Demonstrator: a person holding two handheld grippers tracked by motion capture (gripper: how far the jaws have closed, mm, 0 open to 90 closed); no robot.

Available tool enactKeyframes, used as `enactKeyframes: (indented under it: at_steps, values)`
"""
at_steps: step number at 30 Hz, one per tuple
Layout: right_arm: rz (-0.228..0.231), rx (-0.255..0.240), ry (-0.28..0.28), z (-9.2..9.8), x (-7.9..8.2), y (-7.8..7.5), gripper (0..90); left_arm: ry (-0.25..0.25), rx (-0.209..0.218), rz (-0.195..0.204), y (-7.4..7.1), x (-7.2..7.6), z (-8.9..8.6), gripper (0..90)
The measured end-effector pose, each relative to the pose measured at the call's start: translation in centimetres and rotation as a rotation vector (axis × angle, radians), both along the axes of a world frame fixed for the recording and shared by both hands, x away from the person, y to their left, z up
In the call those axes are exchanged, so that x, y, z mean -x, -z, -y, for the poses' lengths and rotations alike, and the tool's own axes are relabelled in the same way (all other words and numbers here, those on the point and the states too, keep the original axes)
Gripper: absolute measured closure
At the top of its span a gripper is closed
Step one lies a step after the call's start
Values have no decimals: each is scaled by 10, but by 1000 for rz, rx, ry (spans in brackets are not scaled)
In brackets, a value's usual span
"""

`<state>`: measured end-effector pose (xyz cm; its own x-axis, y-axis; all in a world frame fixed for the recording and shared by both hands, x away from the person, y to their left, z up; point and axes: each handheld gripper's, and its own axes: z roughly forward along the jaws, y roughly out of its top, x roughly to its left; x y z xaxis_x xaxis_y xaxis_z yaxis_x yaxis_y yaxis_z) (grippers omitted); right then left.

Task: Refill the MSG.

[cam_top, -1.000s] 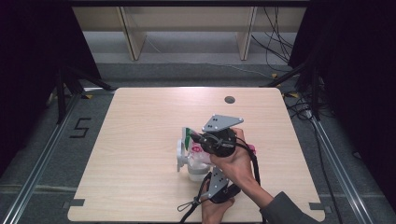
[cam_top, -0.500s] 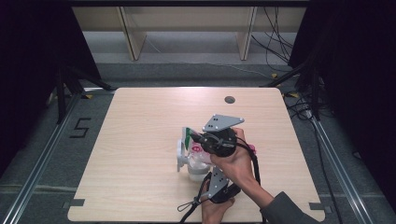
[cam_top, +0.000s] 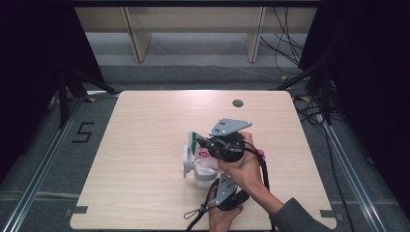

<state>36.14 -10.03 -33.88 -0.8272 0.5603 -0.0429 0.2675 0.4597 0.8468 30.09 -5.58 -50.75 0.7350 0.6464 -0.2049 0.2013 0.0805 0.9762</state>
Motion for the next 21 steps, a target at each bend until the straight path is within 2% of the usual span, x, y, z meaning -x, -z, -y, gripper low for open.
enactKeyframes:
  at_steps: [3,4,10,11,13,20,21]
  values:
    - [25,-14,9,0,-1,1,900,1,5,-3,0,0,0,729]
    - [18,1,3,0,-1,0,900,3,3,-4,0,0,0,729]
    - [20,-2,-1,0,-1,0,900,-1,7,-2,-1,0,0,729]
    - [4,-2,-5,-1,0,0,900,1,8,-3,-1,0,1,729]
    - [7,11,-7,-2,0,1,900,2,11,-4,0,0,1,729]
    - [20,0,5,-1,0,1,900,0,11,-4,-1,1,1,729]
    - [2,-3,-2,-1,0,0,900,0,8,0,-1,0,1,729]
